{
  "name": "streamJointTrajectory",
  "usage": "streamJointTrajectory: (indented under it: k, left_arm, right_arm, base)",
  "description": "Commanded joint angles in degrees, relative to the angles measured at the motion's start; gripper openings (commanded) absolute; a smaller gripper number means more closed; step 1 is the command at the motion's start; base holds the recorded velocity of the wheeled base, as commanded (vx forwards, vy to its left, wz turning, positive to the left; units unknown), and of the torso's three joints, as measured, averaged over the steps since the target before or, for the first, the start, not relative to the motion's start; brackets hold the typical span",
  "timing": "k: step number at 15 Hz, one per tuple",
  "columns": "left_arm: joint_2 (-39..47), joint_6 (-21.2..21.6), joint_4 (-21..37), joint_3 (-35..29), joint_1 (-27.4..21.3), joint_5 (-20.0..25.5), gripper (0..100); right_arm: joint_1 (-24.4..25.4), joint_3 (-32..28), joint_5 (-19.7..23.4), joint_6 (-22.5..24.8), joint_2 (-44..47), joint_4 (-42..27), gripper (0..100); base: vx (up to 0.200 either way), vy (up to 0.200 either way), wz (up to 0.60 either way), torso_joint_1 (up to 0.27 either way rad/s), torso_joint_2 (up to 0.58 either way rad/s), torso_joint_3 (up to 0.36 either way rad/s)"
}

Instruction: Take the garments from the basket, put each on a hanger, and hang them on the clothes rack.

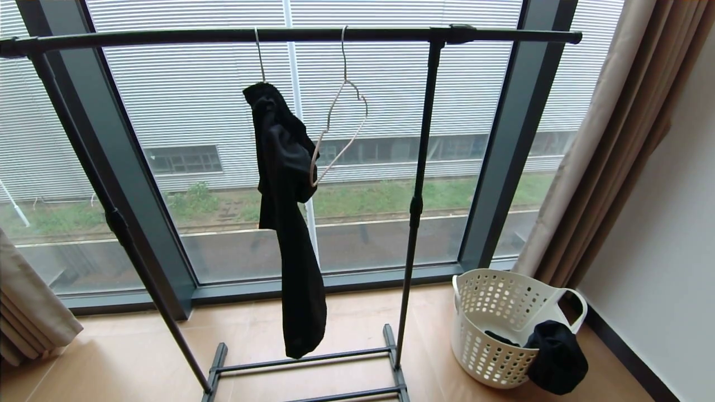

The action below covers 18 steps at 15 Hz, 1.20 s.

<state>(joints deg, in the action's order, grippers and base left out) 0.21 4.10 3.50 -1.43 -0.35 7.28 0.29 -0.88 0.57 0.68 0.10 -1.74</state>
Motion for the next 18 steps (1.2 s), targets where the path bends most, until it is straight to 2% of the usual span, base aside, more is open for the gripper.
streamJointTrajectory:
  k: [1,10,12,16,18]
  left_arm:
    - [0.06,0.03,0.02,0.02,0.00,0.02,100]
    - [0.06,0.03,0.02,-0.07,0.00,0.02,100]
    - [0.06,-0.05,0.02,0.02,0.00,0.02,100]
    - [0.06,0.03,0.02,-0.07,0.00,0.02,100]
    - [0.06,-0.05,0.02,0.02,0.00,0.02,100]
  right_arm:
    - [-0.03,0.00,0.04,0.02,0.08,-0.01,100]
    - [-0.03,0.00,0.04,0.02,0.08,-0.01,100]
    - [-0.03,0.00,0.04,0.02,0.08,-0.01,100]
    - [-0.03,0.00,0.04,-0.07,0.08,-0.01,100]
    - [0.06,0.00,0.04,-0.07,0.08,-0.01,100]
  base:
    - [0.000,0.000,0.00,-0.212,0.50,0.286]
    - [0.000,0.000,0.00,-0.182,0.46,0.277]
    - [0.000,0.000,0.00,-0.056,0.15,0.090]
    - [0.000,0.000,-0.60,-0.006,0.03,0.022]
    - [0.000,0.000,0.00,0.000,0.00,0.000]
